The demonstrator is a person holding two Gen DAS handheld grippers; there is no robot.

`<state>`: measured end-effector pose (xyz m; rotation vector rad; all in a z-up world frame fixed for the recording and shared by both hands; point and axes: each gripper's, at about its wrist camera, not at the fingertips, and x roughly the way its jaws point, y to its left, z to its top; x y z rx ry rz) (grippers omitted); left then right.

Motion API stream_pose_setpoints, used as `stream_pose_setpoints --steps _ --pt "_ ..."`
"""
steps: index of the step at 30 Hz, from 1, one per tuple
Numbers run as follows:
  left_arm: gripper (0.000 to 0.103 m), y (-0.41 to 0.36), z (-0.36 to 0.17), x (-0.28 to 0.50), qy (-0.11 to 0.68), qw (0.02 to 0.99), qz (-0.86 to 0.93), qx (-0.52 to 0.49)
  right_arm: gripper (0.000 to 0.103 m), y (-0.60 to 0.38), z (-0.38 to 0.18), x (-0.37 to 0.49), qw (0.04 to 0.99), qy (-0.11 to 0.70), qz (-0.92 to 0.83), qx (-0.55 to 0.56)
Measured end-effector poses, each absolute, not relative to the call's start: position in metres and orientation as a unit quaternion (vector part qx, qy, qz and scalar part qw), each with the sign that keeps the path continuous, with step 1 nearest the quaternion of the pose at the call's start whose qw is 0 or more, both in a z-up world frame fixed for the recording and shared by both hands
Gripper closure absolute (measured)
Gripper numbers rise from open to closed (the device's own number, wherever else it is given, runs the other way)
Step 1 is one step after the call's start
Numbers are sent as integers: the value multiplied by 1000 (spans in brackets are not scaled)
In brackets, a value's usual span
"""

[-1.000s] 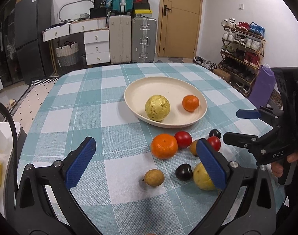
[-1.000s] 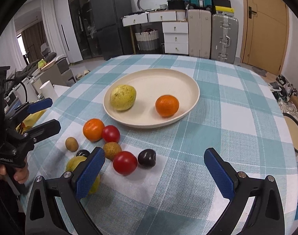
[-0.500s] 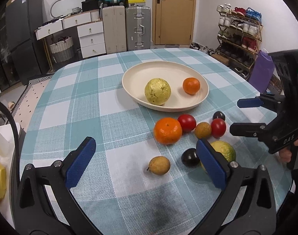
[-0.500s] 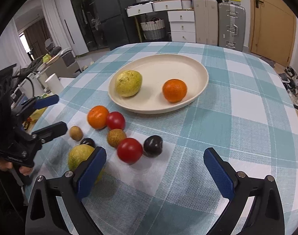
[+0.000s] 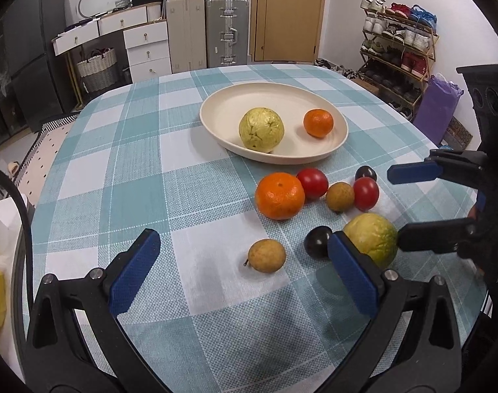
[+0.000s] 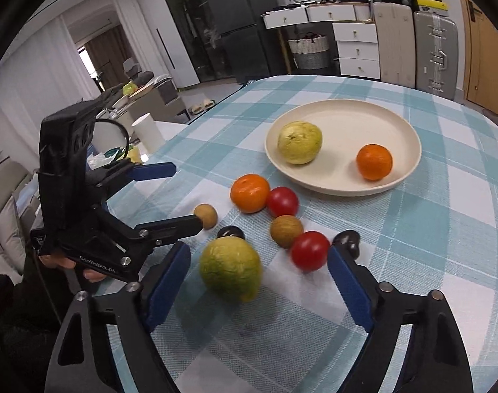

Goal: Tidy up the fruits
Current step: 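Move the right tool to the green citrus and grasp it, then grasp the brown kiwi with the left tool while the right tool lifts the green citrus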

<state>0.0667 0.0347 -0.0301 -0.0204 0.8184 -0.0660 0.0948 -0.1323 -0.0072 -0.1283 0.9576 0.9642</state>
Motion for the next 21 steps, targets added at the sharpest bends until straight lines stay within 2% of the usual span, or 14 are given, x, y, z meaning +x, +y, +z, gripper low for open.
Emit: stream_pose_setpoints --steps 6,16,18,21 --pt "1 35 -29 66 397 917 -32 -9 32 -124 -13 90 762 448 462 -69" --pt "1 35 -36 70 414 910 -26 -4 46 -116 -28 88 749 464 466 -76" --pt "1 37 -39 71 418 908 -24 -6 53 -115 -28 87 749 464 467 -77" --pt "1 38 -41 72 424 905 -24 -12 53 -115 -29 87 749 465 465 -78"
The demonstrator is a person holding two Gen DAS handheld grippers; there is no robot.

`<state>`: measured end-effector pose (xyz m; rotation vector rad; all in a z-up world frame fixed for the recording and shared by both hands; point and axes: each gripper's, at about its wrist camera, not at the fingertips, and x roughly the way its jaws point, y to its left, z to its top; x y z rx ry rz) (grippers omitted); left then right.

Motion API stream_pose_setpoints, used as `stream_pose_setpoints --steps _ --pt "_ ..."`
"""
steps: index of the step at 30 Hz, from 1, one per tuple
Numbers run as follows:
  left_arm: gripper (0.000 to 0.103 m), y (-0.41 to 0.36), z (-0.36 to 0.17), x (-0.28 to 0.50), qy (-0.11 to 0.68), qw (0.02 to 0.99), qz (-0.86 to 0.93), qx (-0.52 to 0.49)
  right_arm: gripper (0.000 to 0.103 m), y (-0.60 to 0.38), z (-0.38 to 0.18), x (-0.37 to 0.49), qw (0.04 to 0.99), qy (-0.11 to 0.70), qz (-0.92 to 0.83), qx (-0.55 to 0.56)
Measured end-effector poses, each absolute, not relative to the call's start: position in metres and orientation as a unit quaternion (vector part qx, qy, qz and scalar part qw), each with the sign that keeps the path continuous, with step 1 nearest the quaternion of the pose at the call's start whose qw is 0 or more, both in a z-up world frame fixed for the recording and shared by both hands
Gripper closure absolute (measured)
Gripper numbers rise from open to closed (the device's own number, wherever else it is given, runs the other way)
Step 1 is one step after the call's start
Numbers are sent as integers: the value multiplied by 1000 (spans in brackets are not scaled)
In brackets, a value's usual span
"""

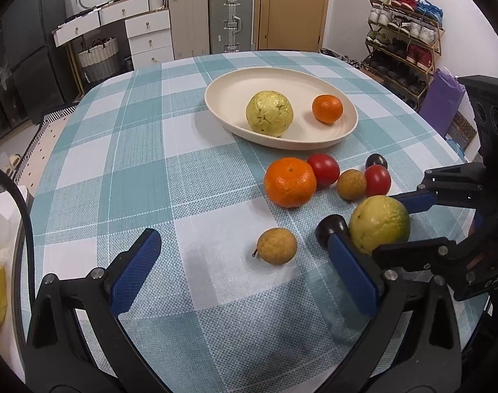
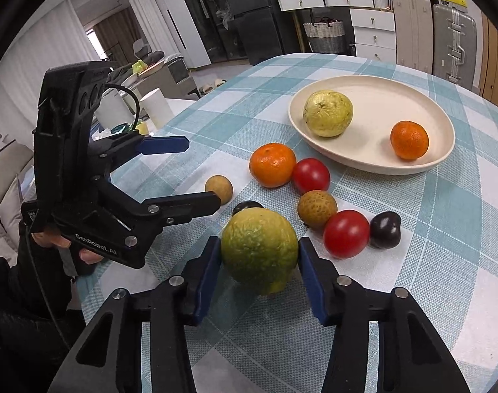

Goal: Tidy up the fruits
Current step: 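Grasp the brown kiwi with the left tool while the right tool lifts the green citrus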

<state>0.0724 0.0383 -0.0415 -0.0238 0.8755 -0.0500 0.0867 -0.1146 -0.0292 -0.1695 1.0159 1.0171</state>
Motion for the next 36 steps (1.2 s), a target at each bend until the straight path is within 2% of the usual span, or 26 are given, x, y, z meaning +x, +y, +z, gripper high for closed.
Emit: stream_pose_setpoints --steps 6,13,18,20,21,23,26,36 --pt "1 39 -41 71 424 905 -29 -11 55 -114 -29 85 754 459 463 -83" --pt "18 41 -44 72 433 901 -35 -14 55 -121 -18 87 766 444 459 -75" --pt "36 37 -46 71 437 898 -55 -14 55 -125 -14 90 773 440 452 -70" --pt "52 34 -48 71 440 896 -62 -11 55 -126 -13 92 775 439 450 -67" --pt "55 32 -50 71 443 894 -68 -10 55 -127 -12 92 775 439 450 -66" --pt "68 30 -52 72 447 891 -75 -8 55 -128 -11 93 777 437 449 -64" --pt "78 28 -53 73 446 891 -79 -4 55 -130 -11 95 779 436 446 -63" --pt "79 29 -49 72 436 896 -80 -9 55 -132 -12 98 783 436 439 -60"
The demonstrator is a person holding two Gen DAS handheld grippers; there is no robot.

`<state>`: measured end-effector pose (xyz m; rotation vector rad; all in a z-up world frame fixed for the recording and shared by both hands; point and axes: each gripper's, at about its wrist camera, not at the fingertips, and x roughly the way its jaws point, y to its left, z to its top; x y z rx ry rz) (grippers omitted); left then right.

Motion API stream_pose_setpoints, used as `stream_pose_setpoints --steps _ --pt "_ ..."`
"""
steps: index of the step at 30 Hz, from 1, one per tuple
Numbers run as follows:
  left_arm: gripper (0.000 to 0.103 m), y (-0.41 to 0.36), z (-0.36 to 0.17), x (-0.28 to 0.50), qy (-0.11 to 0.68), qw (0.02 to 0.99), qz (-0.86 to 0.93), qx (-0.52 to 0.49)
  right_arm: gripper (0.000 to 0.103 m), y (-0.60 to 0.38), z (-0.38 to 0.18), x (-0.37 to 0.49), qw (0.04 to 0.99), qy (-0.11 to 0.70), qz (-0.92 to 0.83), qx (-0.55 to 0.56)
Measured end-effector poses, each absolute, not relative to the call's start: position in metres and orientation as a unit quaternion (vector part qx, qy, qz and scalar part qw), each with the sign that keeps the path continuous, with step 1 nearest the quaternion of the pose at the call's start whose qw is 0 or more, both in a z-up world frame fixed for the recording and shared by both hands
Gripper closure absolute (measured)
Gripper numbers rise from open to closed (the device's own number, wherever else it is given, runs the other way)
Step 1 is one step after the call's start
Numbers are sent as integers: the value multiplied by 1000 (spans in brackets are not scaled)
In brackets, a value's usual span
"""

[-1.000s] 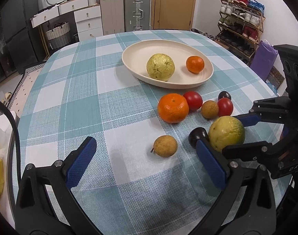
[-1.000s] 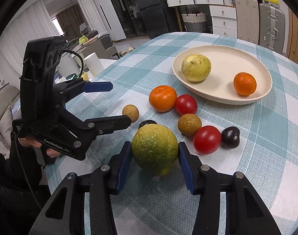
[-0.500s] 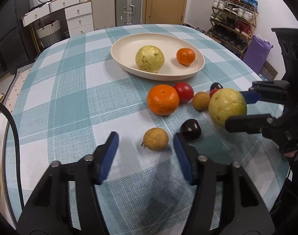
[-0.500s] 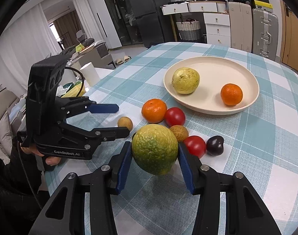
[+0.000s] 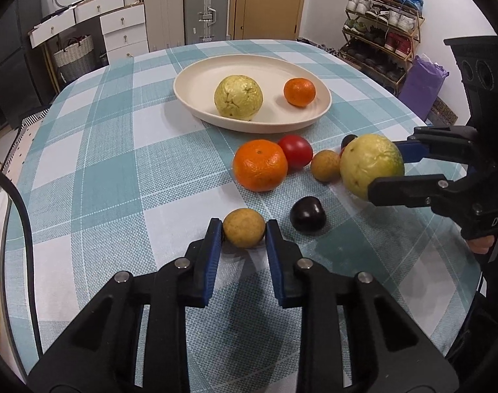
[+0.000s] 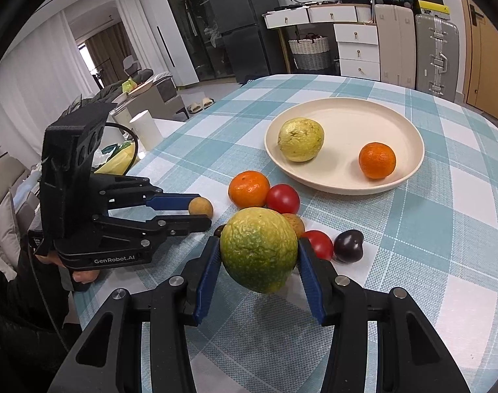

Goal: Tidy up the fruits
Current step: 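Grasp the brown kiwi with the left tool while the right tool lifts the green citrus, then place the kiwi and green citrus on the plate and open both tools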

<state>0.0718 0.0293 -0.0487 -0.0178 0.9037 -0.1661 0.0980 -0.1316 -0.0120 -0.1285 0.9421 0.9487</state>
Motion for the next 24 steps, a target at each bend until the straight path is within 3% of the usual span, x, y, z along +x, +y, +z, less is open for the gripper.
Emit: stream_pose_setpoints --steps 24 --pt "79 21 -11 83 364 927 -75 -45 55 -158 4 124 828 408 384 -17"
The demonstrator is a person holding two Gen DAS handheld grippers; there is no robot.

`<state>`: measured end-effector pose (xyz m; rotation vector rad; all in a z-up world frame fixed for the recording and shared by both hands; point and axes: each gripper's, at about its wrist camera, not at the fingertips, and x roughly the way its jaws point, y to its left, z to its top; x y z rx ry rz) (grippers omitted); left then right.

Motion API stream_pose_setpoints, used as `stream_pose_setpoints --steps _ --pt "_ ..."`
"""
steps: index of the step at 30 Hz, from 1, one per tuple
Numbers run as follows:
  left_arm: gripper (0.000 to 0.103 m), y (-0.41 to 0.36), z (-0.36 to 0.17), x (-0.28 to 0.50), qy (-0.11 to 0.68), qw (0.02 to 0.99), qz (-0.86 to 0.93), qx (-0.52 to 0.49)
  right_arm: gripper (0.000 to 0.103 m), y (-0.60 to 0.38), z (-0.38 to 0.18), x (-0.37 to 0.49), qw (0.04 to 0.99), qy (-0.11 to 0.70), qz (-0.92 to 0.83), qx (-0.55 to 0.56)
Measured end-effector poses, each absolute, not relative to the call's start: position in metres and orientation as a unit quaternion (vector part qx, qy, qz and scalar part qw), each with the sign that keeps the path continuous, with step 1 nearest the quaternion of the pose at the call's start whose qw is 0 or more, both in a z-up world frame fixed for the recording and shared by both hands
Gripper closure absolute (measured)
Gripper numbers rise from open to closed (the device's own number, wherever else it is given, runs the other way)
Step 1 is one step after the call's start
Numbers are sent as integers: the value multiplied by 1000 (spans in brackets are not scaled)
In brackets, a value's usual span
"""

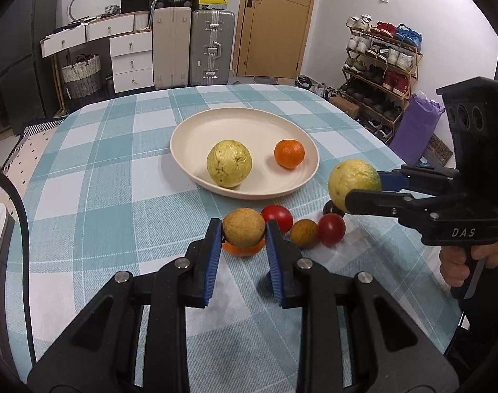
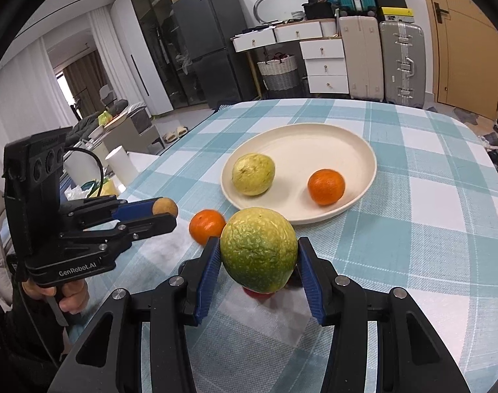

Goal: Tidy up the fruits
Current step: 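Place the kiwi and green citrus on the plate and open both tools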

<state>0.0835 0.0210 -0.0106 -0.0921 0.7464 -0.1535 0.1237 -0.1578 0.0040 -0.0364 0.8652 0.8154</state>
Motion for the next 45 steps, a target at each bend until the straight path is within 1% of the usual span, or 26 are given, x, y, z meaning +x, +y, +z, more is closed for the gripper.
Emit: stream_pose_setpoints --steps 16,33,45 --pt "79 7 -8 127 360 929 -80 -34 55 -157 9 143 835 409 367 -14" --pt "79 1 -27 165 382 919 -91 -32 55 -140 -3 173 828 426 364 -18" --pt "79 10 -37 184 394 915 -82 -33 55 -127 -14 192 820 437 368 -26"
